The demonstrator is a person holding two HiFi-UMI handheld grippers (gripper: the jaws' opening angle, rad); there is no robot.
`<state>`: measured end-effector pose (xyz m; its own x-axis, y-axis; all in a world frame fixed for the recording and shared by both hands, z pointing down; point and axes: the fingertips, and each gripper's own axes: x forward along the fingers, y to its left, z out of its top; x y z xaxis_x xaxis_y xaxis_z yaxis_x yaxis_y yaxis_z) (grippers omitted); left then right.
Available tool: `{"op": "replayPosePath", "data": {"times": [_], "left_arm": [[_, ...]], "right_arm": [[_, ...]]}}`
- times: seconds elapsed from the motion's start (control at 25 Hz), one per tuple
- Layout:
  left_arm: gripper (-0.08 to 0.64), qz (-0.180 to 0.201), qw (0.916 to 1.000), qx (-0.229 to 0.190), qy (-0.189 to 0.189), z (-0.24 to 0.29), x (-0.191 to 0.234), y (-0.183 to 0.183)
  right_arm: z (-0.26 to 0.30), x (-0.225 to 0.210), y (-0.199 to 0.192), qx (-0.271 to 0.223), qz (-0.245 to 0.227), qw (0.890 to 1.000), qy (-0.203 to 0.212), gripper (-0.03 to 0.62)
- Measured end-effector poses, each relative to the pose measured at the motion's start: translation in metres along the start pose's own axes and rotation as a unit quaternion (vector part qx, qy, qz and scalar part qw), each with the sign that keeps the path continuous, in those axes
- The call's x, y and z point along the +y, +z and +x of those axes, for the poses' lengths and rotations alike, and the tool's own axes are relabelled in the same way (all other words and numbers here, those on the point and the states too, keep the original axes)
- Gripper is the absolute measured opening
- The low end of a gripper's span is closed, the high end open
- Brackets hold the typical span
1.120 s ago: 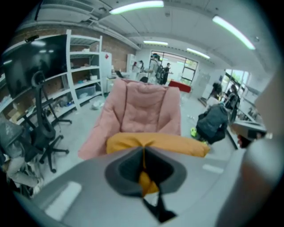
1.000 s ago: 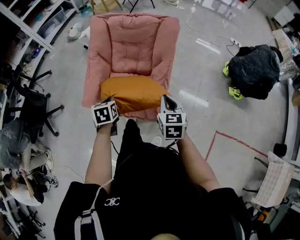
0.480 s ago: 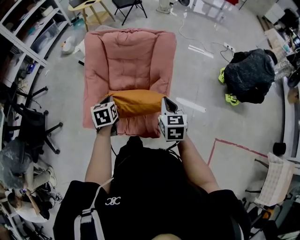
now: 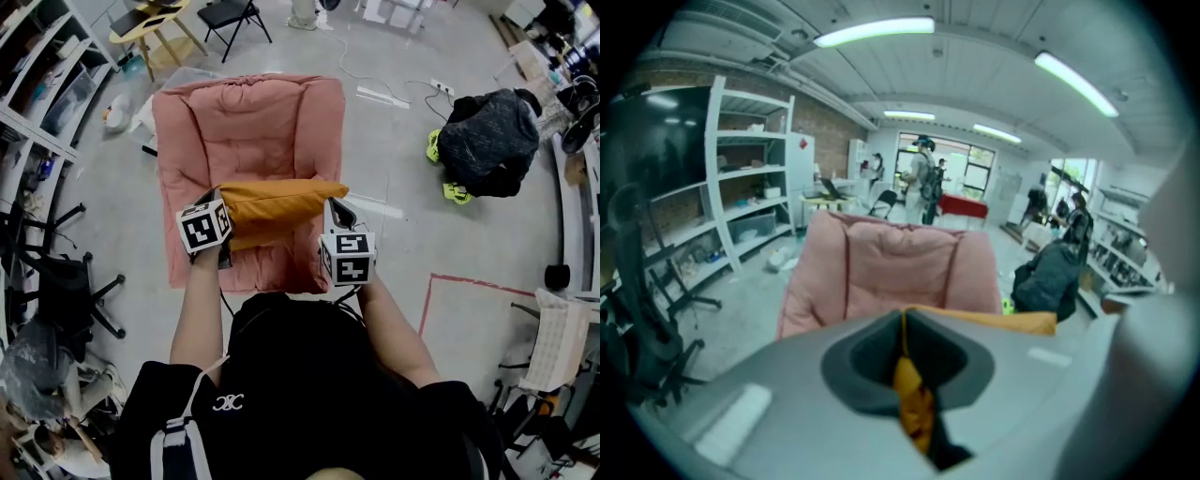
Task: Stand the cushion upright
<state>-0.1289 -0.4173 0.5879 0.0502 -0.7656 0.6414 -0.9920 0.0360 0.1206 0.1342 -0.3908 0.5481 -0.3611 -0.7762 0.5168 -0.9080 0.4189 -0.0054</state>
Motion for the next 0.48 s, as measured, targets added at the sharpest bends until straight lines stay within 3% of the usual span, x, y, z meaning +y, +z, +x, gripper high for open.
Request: {"op": "replayPosePath", "data": {"times": [0.48], "left_arm": [[0.012,0.009,0.9999,0.007,-0.011,0.075,0.030,0.056]], "right_arm": [[0.030,-0.019,0.016,-0.005,0.040,0.997,-0.071,-0.003]]}}
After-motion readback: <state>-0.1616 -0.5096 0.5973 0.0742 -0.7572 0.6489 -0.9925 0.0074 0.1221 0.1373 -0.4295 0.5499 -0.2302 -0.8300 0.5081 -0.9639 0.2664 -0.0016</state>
